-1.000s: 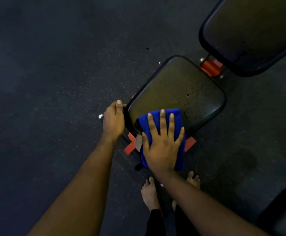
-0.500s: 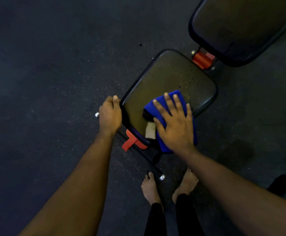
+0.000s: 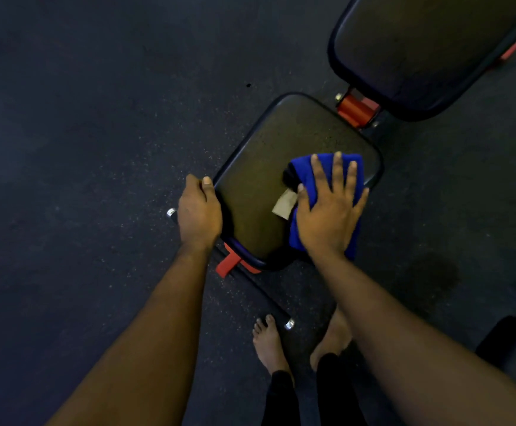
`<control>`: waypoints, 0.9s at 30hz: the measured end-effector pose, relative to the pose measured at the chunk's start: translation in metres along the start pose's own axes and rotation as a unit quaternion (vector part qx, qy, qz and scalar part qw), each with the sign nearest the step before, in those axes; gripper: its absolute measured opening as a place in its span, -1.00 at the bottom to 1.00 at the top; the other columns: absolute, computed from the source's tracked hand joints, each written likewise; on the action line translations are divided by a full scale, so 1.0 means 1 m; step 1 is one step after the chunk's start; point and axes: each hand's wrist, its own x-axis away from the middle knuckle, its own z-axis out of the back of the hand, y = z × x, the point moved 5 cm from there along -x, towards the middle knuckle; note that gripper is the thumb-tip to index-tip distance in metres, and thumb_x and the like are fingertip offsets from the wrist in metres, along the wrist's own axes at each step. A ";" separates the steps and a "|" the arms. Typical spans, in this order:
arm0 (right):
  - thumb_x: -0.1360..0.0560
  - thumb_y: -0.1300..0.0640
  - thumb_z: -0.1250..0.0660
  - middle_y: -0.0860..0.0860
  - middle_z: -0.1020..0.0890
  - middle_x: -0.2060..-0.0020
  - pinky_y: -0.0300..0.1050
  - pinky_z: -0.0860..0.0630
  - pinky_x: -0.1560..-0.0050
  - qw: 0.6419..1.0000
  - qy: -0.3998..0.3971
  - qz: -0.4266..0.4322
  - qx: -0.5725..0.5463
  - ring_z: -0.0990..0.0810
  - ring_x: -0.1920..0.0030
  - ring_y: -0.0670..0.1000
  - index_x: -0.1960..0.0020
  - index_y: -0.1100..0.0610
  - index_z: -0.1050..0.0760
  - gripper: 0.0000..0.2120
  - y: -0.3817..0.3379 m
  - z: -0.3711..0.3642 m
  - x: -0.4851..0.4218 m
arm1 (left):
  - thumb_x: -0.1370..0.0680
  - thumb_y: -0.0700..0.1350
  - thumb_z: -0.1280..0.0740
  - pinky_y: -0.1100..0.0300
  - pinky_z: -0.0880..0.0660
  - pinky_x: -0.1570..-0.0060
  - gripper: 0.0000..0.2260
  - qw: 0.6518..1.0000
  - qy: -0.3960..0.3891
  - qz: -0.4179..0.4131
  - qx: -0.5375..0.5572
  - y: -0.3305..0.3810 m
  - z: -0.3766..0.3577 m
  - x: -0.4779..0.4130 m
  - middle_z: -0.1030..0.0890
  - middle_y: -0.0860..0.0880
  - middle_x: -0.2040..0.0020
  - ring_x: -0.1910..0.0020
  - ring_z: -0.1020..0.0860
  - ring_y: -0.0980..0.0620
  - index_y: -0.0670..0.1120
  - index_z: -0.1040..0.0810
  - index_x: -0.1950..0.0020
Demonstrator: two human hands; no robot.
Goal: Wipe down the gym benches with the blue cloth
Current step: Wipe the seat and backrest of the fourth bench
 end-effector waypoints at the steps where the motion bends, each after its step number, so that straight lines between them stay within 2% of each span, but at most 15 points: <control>1: -0.62 -0.17 -0.13 -0.02 -0.01 -0.62 0.36 0.02 -0.51 0.999 0.004 -0.046 -0.003 0.08 -0.61 0.12 -0.59 -0.17 -0.08 -0.43 -0.010 -0.002 0.007 | -0.69 0.02 -0.06 -0.05 -0.48 0.09 -0.74 1.000 0.007 0.009 0.005 0.003 -0.002 0.001 -0.49 -0.05 0.13 0.13 -0.48 -0.02 -0.13 -0.40 -0.03; 2: -0.62 -0.18 -0.11 -0.01 0.02 -0.62 0.38 0.04 -0.50 0.999 0.001 -0.050 0.005 0.11 -0.61 0.14 -0.60 -0.16 -0.05 -0.42 -0.019 -0.004 0.016 | -0.69 0.05 -0.04 -0.08 -0.46 -0.05 -0.69 1.000 0.010 0.020 0.008 0.009 -0.006 0.001 -0.52 -0.12 0.01 0.00 -0.51 -0.09 -0.15 -0.42 -0.11; 4: -0.63 -0.22 -0.05 0.00 0.07 -0.62 0.39 0.08 -0.49 0.998 -0.026 0.030 0.040 0.14 -0.60 0.16 -0.61 -0.16 0.02 -0.40 -0.024 -0.009 0.029 | -0.70 0.09 0.03 -0.06 -0.33 -0.27 -0.56 0.998 0.010 0.057 0.009 0.018 -0.016 0.004 -0.49 -0.20 -0.28 -0.28 -0.44 -0.18 -0.17 -0.40 -0.35; 6: -0.63 -0.25 -0.04 -0.02 0.06 -0.62 0.38 0.07 -0.47 0.992 -0.045 0.102 0.055 0.13 -0.61 0.14 -0.61 -0.18 0.02 -0.41 -0.007 -0.004 0.021 | -0.70 0.11 0.10 -0.03 -0.29 -0.30 -0.50 0.997 0.017 0.078 -0.006 0.023 -0.024 0.005 -0.46 -0.17 -0.37 -0.35 -0.41 -0.15 -0.15 -0.39 -0.43; 8: -0.62 -0.25 -0.05 -0.02 0.03 -0.62 0.39 0.03 -0.47 0.995 -0.042 0.078 0.045 0.10 -0.61 0.12 -0.60 -0.19 0.00 -0.41 0.017 0.002 -0.008 | -0.70 0.12 0.12 -0.03 -0.32 -0.27 -0.47 0.994 0.053 0.091 -0.024 0.021 -0.026 0.006 -0.51 -0.14 -0.34 -0.31 -0.46 -0.14 -0.13 -0.45 -0.40; 11: -0.62 -0.21 -0.09 0.00 -0.03 -0.62 0.41 -0.04 -0.48 0.998 -0.031 -0.058 -0.024 0.07 -0.60 0.13 -0.59 -0.16 -0.08 -0.43 0.042 0.011 -0.065 | -0.69 0.14 0.12 -0.04 -0.37 -0.20 -0.46 0.992 0.090 0.089 -0.022 0.014 -0.027 0.007 -0.57 -0.13 -0.26 -0.23 -0.51 -0.14 -0.13 -0.51 -0.33; 13: -0.62 -0.20 -0.10 0.01 -0.02 -0.62 0.39 -0.04 -0.49 0.991 -0.023 -0.117 -0.058 0.09 -0.60 0.13 -0.59 -0.15 -0.09 -0.43 0.043 0.011 -0.077 | -0.69 0.13 0.10 -0.03 -0.39 -0.16 -0.46 0.991 0.102 0.084 -0.025 0.014 -0.028 0.007 -0.58 -0.14 -0.21 -0.18 -0.53 -0.15 -0.15 -0.53 -0.28; 15: -0.62 -0.23 -0.07 0.02 -0.01 -0.62 0.38 -0.04 -0.49 0.992 0.002 -0.116 -0.043 0.09 -0.60 0.14 -0.60 -0.15 -0.08 -0.42 0.036 0.010 -0.063 | -0.69 0.12 0.09 -0.03 -0.39 -0.12 -0.48 0.990 0.105 0.086 -0.027 0.016 -0.028 0.007 -0.59 -0.16 -0.18 -0.15 -0.53 -0.17 -0.17 -0.54 -0.24; 19: -0.60 -0.27 -0.04 0.04 -0.03 -0.62 0.35 -0.14 -0.47 0.998 -0.004 -0.052 -0.033 0.08 -0.60 0.18 -0.60 -0.12 -0.09 -0.39 0.034 0.007 -0.034 | -0.70 0.10 0.06 -0.04 -0.39 -0.06 -0.53 0.990 0.103 0.091 -0.039 0.017 -0.027 0.006 -0.59 -0.15 -0.15 -0.11 -0.53 -0.19 -0.15 -0.54 -0.21; 22: -0.60 -0.24 -0.09 0.02 -0.17 -0.59 0.26 -0.24 -0.43 0.997 -0.023 -0.071 -0.012 -0.09 -0.57 0.17 -0.58 -0.14 -0.15 -0.43 0.045 0.012 -0.084 | -0.69 0.09 0.04 0.00 -0.36 0.00 -0.55 0.989 0.105 0.093 -0.046 0.014 -0.028 0.003 -0.59 -0.16 -0.11 -0.07 -0.54 -0.19 -0.15 -0.54 -0.16; 25: -0.60 -0.26 -0.07 0.11 -0.47 -0.40 0.13 -0.36 -0.29 0.978 -0.107 -0.174 -0.042 -0.42 -0.37 0.21 -0.45 -0.07 -0.37 -0.50 0.046 0.012 -0.152 | -0.69 0.08 0.03 0.06 -0.29 0.07 -0.56 0.989 0.112 0.087 -0.045 0.012 -0.029 0.003 -0.60 -0.16 -0.07 -0.02 -0.54 -0.18 -0.16 -0.54 -0.11; 27: -0.60 -0.27 -0.04 0.15 -0.50 -0.34 0.15 -0.36 -0.26 0.976 -0.128 -0.178 -0.014 -0.46 -0.32 0.23 -0.43 -0.03 -0.39 -0.48 0.036 0.011 -0.165 | -0.69 0.09 0.04 0.05 -0.30 0.08 -0.55 0.989 0.113 0.086 -0.043 0.010 -0.030 0.002 -0.60 -0.15 -0.05 0.00 -0.55 -0.17 -0.15 -0.54 -0.10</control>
